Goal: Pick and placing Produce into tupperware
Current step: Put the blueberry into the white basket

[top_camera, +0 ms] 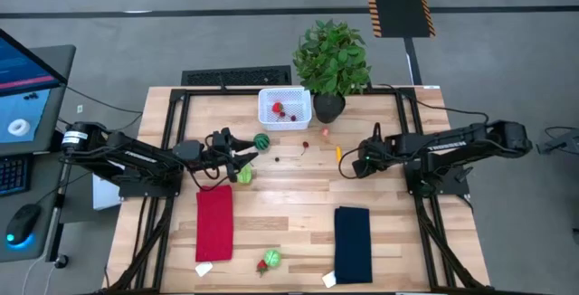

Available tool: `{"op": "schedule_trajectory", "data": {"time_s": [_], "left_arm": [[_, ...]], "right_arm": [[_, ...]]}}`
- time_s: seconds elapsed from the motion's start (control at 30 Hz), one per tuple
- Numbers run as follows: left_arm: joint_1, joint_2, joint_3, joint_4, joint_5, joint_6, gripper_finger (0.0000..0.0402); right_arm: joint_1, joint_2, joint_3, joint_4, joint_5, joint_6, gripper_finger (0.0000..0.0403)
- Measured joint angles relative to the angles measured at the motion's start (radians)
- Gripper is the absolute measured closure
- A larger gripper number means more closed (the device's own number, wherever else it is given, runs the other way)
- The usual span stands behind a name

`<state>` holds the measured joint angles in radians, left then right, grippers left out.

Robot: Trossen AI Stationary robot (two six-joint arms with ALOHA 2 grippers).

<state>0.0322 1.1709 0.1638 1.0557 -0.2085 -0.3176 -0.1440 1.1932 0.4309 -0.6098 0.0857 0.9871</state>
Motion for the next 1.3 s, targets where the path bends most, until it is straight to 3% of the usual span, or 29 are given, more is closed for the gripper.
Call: {"op": "schedule_trajectory", "data": {"time_s": [0.13,0.37,0.7,1.03,1.3], "left_arm": [[0.000,0.000,0.000,-0.003,0.003,0.000,0.0205],[0.000,0.000,0.000,-0.003,0.003,0.000,0.0205],[0.000,0.000,0.000,-0.003,0.004,0.000,0.0205],[0.000,0.000,0.000,-0.003,0.004,-0.001,0.0205],[0.000,0.000,0.000,-0.003,0.013,-0.001,0.0205]], "right_arm": [[0.000,-0.006,-0.002,-0.002,0.000,0.000,0.0289],[0.000,-0.006,-0.002,-0.003,0.001,-0.019,0.0346],[0.035,0.003,0.082,0.068,0.023,-0.056,0.0324],[0.051,0.012,0.142,0.391,0.155,-0.216,0.0334],[0.135,0.210,0.142,0.786,0.319,-0.401,0.0334]]}}
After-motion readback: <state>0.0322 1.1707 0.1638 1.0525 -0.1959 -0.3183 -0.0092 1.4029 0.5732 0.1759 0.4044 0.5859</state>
